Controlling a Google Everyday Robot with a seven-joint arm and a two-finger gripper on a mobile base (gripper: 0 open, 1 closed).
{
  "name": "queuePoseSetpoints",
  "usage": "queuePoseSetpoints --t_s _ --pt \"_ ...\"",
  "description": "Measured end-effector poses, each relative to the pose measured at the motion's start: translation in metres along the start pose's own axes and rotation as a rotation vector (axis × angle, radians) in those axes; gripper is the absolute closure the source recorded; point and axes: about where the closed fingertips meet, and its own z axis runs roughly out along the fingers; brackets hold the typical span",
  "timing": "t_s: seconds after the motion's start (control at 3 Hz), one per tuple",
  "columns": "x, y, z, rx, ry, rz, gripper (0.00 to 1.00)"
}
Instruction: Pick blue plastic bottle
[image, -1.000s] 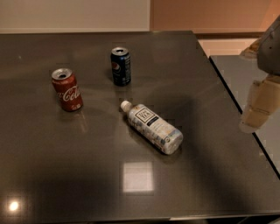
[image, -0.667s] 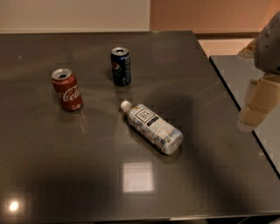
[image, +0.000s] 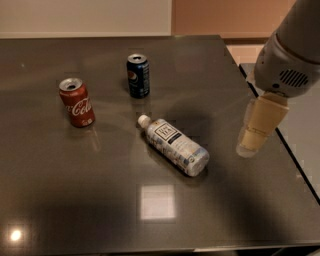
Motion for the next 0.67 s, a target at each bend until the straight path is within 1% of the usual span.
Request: queuePoseSetpoints --t_s 0.33,0.67 --pt "-0.019 0.010 0.015 -0.026 0.012 0.067 0.00" --pt "-0.041 0.014 0.027 -0.020 0.010 0.120 0.00"
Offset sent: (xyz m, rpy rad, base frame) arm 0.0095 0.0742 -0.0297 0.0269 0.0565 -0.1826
